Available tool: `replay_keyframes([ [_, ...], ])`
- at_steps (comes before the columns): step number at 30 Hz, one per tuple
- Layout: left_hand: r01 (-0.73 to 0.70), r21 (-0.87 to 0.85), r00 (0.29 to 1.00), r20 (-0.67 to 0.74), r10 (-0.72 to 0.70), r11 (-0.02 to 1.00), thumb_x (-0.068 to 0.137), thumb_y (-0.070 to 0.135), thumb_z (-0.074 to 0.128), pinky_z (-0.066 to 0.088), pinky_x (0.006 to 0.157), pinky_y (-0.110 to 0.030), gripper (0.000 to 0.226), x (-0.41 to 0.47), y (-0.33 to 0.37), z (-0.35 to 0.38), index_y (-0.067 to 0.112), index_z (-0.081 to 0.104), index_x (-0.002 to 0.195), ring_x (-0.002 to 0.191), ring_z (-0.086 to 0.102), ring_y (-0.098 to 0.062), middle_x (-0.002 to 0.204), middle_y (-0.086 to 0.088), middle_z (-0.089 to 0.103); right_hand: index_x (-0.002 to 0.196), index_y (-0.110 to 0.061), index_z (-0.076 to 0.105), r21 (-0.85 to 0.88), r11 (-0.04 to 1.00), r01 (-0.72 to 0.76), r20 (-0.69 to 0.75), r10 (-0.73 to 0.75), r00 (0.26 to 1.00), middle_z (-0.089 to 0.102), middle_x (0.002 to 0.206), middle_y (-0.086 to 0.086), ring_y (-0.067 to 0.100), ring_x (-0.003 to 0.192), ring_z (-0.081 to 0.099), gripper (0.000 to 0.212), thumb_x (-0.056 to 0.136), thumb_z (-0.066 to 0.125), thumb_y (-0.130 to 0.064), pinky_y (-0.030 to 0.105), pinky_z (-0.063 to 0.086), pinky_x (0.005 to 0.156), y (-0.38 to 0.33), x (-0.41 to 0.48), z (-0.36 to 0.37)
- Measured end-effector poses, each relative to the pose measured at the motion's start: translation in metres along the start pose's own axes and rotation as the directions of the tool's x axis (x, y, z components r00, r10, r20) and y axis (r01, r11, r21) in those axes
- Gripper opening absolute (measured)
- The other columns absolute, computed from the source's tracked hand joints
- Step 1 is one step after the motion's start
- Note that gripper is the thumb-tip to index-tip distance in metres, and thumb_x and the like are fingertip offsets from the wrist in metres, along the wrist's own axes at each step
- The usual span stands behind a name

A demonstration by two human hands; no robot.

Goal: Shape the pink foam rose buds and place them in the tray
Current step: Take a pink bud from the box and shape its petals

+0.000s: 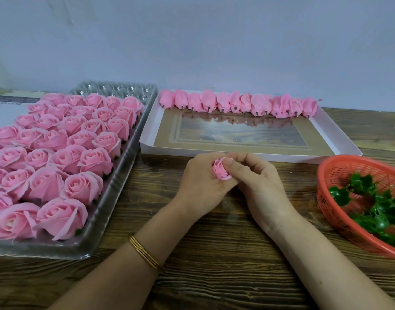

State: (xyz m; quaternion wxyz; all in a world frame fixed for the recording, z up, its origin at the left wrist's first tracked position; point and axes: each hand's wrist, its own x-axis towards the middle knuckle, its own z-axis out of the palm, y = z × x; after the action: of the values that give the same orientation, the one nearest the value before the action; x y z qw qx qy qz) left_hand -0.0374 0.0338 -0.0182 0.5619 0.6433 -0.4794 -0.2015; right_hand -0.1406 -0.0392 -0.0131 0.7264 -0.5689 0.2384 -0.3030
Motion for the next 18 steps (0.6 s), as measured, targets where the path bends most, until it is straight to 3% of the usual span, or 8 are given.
replay_keyframes([
  [7, 0.009, -0.01, 1.0, 0.007, -0.009, 1.0, 0.085, 0.018, 0.071, 0.056, 0.08, -0.049, 0.012, -0.0004, 0.0013, 0.0004, 0.01, 0.075, 0.093, 0.088, 0.071, -0.023, 0.089, -0.005, 0.075, 0.096, 0.004, 0.068, -0.033, 0.999, 0.014, -0.035, -0.016, 0.999, 0.069, 0.098, 0.028, 0.042, 0.101, 0.066, 0.038, 0.072, 0.074, -0.026, 0.056, 0.047, 0.101, 0.0016, -0.0001, -0.0002],
  [18, 0.037, -0.02, 0.999, 0.008, -0.036, 0.999, 0.081, 0.03, 0.069, 0.056, 0.081, -0.047, 0.024, -0.0021, 0.0047, 0.0008, 0.011, 0.076, 0.093, 0.087, 0.071, -0.02, 0.087, -0.002, 0.075, 0.091, -0.005, 0.07, -0.06, 0.998, 0.017, -0.021, -0.018, 1.0, 0.071, 0.093, 0.02, 0.035, 0.096, 0.068, 0.032, 0.071, 0.076, -0.029, 0.051, 0.05, 0.098, 0.0027, 0.0011, 0.0001],
])
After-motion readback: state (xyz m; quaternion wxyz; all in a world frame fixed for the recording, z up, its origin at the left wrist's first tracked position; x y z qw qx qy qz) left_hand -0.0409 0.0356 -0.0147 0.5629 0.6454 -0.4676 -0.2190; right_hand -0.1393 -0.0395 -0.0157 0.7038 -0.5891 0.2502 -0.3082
